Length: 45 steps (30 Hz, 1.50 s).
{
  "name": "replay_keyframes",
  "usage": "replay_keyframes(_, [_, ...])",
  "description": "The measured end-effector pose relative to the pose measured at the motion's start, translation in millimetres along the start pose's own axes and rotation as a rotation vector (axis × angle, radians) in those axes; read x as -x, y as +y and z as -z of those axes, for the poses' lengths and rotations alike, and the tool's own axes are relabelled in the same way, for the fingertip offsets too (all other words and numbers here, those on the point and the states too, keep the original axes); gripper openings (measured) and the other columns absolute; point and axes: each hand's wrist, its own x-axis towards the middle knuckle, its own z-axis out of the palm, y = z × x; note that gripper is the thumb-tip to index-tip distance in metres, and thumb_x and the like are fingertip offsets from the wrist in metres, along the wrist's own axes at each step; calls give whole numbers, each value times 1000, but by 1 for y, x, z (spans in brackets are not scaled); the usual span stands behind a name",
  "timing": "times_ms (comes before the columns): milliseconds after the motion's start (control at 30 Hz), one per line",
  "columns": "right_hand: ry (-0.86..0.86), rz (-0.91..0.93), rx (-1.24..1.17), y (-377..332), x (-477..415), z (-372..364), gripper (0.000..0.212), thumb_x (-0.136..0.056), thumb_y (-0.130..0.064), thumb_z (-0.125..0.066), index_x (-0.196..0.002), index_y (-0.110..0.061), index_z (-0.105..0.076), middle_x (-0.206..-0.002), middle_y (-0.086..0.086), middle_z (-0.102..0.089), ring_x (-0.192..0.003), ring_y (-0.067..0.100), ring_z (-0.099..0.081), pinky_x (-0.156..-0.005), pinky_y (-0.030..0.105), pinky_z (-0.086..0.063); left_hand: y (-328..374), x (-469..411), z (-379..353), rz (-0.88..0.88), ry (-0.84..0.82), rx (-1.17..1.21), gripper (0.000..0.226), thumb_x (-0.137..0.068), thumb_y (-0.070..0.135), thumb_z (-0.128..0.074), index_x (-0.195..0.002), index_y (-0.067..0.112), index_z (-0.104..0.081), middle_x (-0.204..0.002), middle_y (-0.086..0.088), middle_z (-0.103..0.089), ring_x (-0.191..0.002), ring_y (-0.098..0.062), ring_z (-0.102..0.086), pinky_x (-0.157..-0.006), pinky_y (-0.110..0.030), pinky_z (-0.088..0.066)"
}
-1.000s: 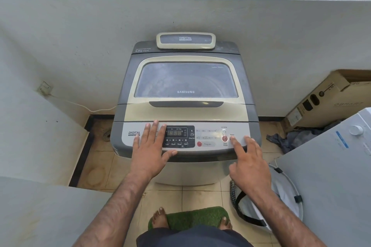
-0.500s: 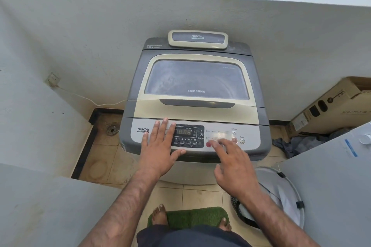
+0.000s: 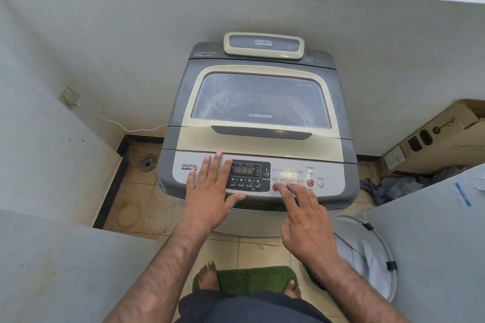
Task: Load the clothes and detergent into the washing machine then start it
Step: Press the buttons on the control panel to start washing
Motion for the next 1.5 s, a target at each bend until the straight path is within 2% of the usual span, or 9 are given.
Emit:
replay_keyframes(100, [-24,0,45,-2,0,-3,86,-82,-23,-62,-158,-32,-25,-162,4,-33,-149,28,-32,-102,46,-52,0,0,0,0,3,7,91,-99,73,-35,-167,33,11,-174,4,24,-161,-21,22,-127,-52,8])
replay_keyframes(267, [-20,-21,38,0,-6,-3,79,-75,-19,-65,-151,-28,-44,-152,6,-47,-139,29,-45,-88,46,-57,-1,1,-1,0,9,11,92,-98,74,-35,-166,33,11,-174,5,24,-161,-21,21,-128,-52,7])
replay_keyframes(600, [-23,-5,150,-5,-8,-2,72,-76,-17,-71,-145,-21,-53,-146,12,-53,-136,34,-51,-76,46,-58,-1,0,-2,-4,18,11,92,-98,74,-35,-167,33,10,-174,4,23,-161,-21,20,-128,-53,6])
replay_keyframes(700, [-49,-14,166,-10,-5,-3,75,-76,-17,-72,-148,-19,-51,-148,14,-53,-139,36,-49,-78,49,-60,-2,1,-3,-5,17,13,92,-98,73,-36,-167,33,11,-174,5,23,-161,-20,20,-128,-53,5])
replay_keyframes(867, [-48,-22,120,-7,-2,-1,77,-81,-21,-63,-155,-26,-41,-159,7,-44,-148,30,-40,-86,48,-59,-1,0,-2,-8,11,22,92,-98,73,-36,-167,33,11,-174,5,23,-161,-20,21,-128,-52,6])
replay_keyframes(1233, [-31,-27,49,-14,-7,15,66,-93,-30,-53,-157,-30,-35,-162,3,-32,-150,22,-28,-103,39,-52,-1,-1,-2,-5,1,8,91,-98,74,-33,-166,33,12,-174,5,24,-161,-21,22,-129,-53,6])
replay_keyframes(1500, [-41,-33,55,-14,-13,21,60,-95,-32,-50,-154,-32,-38,-158,1,-31,-143,21,-30,-102,38,-51,-2,0,-2,-5,-5,11,91,-99,74,-33,-166,33,12,-174,5,25,-161,-21,22,-129,-54,6])
